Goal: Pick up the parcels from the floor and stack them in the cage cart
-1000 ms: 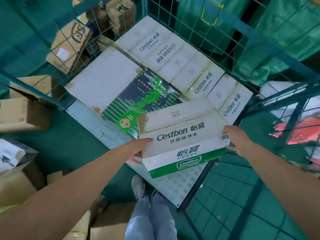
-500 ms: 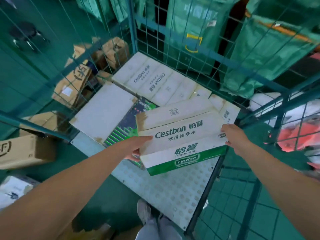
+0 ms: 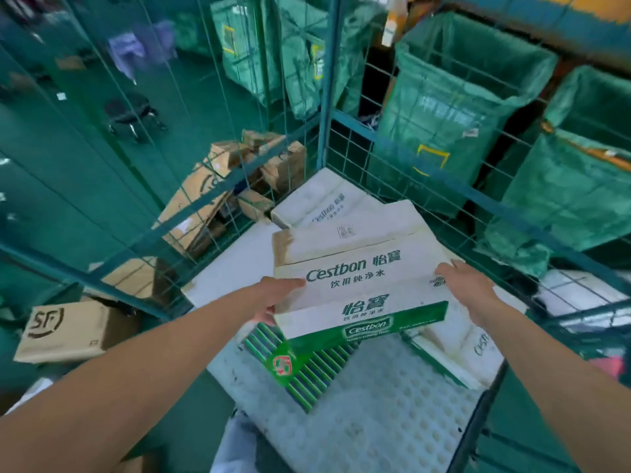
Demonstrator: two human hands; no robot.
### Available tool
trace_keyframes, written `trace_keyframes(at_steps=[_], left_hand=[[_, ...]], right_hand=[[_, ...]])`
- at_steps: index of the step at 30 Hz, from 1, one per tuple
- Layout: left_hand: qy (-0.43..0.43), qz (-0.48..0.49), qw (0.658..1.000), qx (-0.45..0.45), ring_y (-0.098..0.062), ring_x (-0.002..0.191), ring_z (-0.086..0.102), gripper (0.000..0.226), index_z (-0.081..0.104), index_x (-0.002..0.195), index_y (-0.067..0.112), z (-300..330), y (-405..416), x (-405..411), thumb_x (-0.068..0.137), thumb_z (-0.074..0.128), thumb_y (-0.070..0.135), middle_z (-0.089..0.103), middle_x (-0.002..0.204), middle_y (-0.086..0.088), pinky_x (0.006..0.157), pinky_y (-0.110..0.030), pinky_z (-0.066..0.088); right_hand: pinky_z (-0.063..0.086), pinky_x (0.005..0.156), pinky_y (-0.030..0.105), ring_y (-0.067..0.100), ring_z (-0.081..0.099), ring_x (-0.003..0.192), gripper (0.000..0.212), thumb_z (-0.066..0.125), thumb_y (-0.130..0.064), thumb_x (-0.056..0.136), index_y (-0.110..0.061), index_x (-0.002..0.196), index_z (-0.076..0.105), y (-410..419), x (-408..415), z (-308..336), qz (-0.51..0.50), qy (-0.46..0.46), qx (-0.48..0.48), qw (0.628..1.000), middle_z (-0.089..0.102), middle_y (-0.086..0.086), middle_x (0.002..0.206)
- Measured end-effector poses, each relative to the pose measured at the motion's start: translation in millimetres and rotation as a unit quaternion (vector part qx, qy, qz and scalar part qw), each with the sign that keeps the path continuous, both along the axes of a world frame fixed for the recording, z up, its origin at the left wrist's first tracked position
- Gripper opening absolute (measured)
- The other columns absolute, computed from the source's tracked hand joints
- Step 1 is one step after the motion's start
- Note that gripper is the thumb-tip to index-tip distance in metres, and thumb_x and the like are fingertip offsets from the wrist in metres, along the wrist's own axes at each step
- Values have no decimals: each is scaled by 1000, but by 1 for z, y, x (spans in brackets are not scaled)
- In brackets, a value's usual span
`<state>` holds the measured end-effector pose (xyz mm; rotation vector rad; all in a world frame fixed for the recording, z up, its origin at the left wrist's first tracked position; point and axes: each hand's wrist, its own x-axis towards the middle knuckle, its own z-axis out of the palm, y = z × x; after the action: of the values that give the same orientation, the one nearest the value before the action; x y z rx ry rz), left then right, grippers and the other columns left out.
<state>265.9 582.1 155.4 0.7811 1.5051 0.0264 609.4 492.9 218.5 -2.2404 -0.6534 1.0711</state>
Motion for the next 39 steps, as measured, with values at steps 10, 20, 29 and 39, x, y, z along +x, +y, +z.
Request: trace_keyframes(at_steps=[10, 20, 29, 39], left_hand=[[2, 53, 998, -32, -34, 116, 60, 108, 34, 142, 13, -132, 178, -66, 64, 83, 69, 57, 133, -13, 95, -51, 57], [-98, 122, 985, -74, -28, 115, 65, 79, 40, 134, 16, -222, 250, -61, 79, 80, 58, 62, 130, -9, 103, -42, 54], [-124, 21, 986, -106, -26, 120, 61, 40, 58, 127, 15, -235, 283, -6, 100, 62, 46, 59, 134, -8, 105, -40, 51], [2, 20, 1000, 18, -24, 103, 68, 96, 14, 159, 27, -240, 354, -2, 89, 78, 42, 58, 119, -1, 83, -35, 60]], right_hand=[[43, 52, 21, 17, 49, 58, 34, 53, -17, 99, -12, 131, 62, 198, -76, -100, -28, 9, -24, 999, 58, 6, 74], [50, 81, 32, 24, 59, 105, 67, 57, -13, 99, -34, 158, 33, 322, -84, -168, -52, 24, 52, 997, 54, 8, 135], [24, 125, 56, 31, 28, 153, 110, 76, -23, 91, -42, 162, -6, 303, -112, -254, -89, 172, -58, 979, 9, 1, 173], [58, 84, 36, 23, 62, 96, 60, 66, -11, 97, -20, 146, 32, 306, -123, -277, -182, 191, -90, 960, 61, 12, 119]])
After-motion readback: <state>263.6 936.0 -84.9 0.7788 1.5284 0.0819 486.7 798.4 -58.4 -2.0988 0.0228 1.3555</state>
